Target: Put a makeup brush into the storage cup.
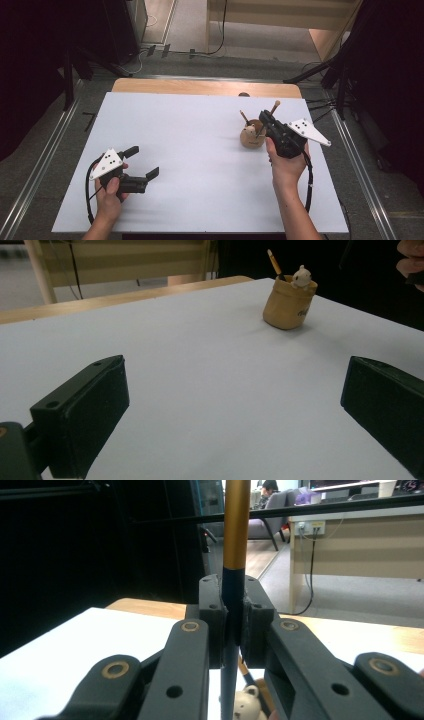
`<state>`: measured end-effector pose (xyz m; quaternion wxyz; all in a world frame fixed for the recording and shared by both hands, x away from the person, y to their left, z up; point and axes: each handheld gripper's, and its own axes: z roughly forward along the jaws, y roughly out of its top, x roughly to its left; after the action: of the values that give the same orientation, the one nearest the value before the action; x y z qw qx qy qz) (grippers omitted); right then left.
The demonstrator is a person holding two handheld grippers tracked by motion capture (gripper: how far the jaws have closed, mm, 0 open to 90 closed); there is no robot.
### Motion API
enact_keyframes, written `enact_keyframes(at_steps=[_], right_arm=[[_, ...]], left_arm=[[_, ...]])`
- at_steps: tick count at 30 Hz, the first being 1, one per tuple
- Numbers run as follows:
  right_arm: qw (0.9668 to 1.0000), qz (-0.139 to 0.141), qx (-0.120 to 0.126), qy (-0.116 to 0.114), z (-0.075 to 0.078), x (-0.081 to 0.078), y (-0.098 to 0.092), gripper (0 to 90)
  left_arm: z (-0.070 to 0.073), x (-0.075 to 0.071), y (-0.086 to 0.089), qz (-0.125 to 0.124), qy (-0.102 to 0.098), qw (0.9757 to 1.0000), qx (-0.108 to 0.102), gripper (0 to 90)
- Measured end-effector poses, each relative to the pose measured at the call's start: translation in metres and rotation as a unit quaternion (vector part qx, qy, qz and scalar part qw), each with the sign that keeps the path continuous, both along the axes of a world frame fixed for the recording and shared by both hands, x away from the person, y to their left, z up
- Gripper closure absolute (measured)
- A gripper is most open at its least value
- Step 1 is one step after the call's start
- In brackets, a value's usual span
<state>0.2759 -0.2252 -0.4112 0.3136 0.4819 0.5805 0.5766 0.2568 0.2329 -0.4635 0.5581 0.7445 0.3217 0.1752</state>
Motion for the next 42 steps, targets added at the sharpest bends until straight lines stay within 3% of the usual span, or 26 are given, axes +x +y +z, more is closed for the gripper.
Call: enact_keyframes(at_steps=[13,25,36,42], right_arm=[[0.9995,-0.017,-0.026,0.002,-0.011,0.014,-0.005,84.1],[0.999,-0.031,-0.03,0.009,-0.021,0.023,-0.007,84.1],[0.9982,-0.048,-0.032,0.018,-0.032,0.039,-0.01,84.1],[0.9971,-0.052,-0.043,0.034,-0.042,0.046,-0.01,84.0]], left_arm=[[-0.001,-0.004,0.023,0.018,-0.003,0.9998,-0.001,0.0],[-0.005,-0.008,0.041,0.032,0.003,0.9995,0.002,0.0],[-0.005,-0.008,0.041,0.032,0.001,0.9995,0.005,0.0],[-0.005,-0.008,0.042,0.035,0.001,0.9994,0.002,0.0]])
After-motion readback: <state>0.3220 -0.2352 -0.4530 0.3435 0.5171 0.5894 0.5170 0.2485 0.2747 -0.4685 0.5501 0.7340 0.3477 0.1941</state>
